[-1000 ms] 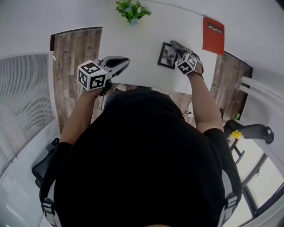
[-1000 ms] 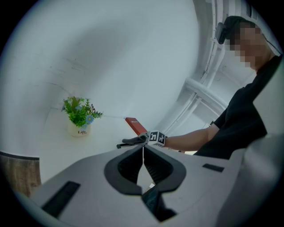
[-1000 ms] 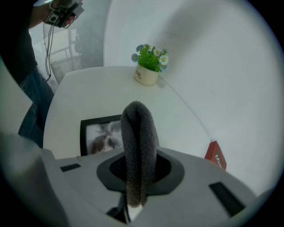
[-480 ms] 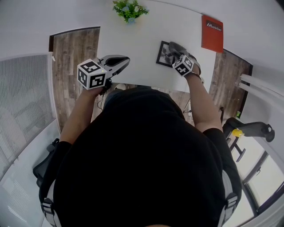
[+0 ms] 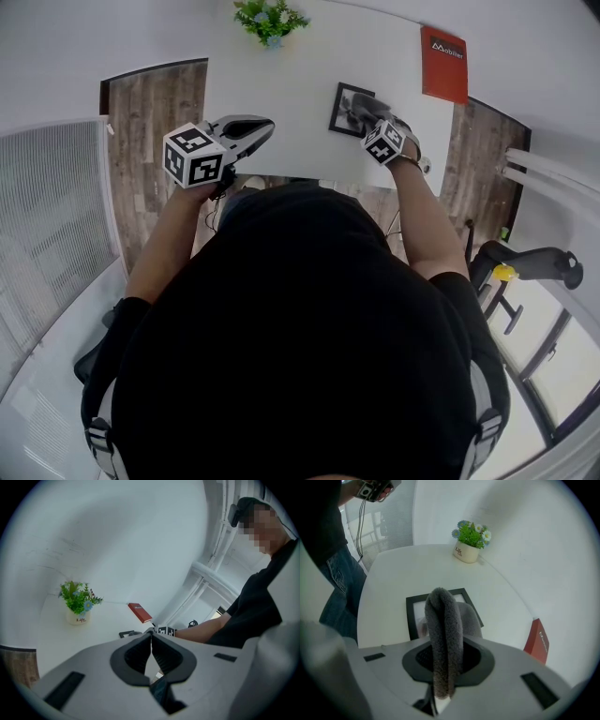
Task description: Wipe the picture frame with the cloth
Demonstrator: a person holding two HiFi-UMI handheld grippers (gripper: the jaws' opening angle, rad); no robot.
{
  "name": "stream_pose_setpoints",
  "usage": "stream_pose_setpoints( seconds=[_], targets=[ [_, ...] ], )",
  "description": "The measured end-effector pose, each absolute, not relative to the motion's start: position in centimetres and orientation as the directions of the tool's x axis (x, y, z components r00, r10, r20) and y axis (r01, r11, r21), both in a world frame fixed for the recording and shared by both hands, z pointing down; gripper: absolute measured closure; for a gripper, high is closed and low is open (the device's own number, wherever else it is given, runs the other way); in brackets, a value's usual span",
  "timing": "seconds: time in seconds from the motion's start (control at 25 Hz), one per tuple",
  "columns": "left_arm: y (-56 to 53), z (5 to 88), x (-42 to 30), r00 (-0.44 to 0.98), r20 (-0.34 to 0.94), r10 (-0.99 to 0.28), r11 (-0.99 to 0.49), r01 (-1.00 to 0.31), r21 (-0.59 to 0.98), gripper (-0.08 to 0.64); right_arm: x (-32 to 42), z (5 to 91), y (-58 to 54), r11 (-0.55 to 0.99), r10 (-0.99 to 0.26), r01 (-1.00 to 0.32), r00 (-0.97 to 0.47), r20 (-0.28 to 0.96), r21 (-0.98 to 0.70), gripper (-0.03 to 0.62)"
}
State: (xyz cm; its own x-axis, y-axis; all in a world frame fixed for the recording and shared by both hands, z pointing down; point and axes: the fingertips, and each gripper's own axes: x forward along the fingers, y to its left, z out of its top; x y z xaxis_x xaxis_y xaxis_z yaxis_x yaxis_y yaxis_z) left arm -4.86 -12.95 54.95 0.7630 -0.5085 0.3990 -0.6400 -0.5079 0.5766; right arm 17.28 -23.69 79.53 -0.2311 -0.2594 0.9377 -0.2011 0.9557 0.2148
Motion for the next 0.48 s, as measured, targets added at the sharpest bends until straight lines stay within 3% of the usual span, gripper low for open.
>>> stream_pose_setpoints(
  seconds=[0.48],
  targets=[
    [-12.6, 55.1, -4.8, 0.791, 0.376, -0.482, -0.537, -0.606, 0.587, 0.549, 18.1, 79.7, -20.9, 0.955, -0.248, -0.214, -0.204, 0.947, 0.204, 0.548]
  ],
)
